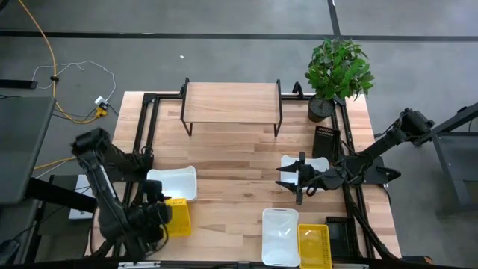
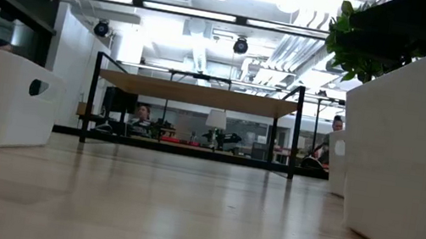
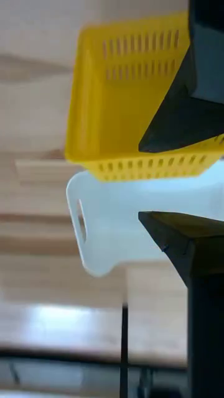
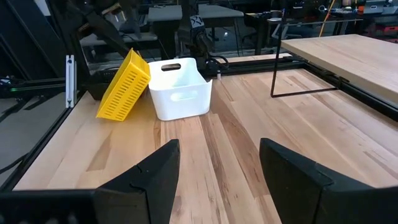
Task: Stack baskets on shelf by color
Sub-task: Stack the left yellow bin on the stacked yellow bins
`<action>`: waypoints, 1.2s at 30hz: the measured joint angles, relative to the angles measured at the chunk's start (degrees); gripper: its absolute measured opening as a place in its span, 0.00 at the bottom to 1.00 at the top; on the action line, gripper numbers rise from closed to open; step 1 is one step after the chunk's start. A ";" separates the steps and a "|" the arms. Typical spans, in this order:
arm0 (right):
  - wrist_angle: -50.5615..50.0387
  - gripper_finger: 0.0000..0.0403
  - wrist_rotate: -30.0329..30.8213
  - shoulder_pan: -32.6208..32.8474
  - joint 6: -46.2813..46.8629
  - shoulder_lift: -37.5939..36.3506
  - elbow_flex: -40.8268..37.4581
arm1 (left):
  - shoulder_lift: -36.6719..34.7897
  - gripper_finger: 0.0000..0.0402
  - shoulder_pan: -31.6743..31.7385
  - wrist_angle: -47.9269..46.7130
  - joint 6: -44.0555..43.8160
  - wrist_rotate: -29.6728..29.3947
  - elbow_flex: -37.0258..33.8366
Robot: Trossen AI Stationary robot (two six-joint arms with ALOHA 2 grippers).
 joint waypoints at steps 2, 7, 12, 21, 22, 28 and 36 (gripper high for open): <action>-0.11 0.52 0.00 -0.01 -0.04 0.00 -0.01 | -2.10 0.38 -0.54 4.66 0.45 -0.32 -2.66; -0.20 0.52 0.00 -0.02 0.03 0.00 0.00 | -3.15 0.38 -0.70 8.92 2.90 -1.13 -4.85; -0.21 0.52 0.00 0.00 0.94 0.00 0.01 | -0.99 0.38 0.06 8.71 5.00 -0.57 -4.85; -0.72 0.52 0.49 0.00 1.05 0.00 0.01 | 2.70 0.38 2.53 7.83 5.96 2.52 -4.85; -0.68 0.52 0.95 0.00 1.08 0.00 0.01 | 2.93 0.38 2.86 7.80 6.02 2.82 -4.85; -1.06 0.52 1.03 0.00 1.40 0.00 0.01 | 3.44 0.36 4.20 7.80 5.39 2.99 -4.85; -1.18 0.52 1.01 -0.02 2.38 0.00 0.01 | 3.44 0.13 6.02 5.35 5.42 4.76 -4.83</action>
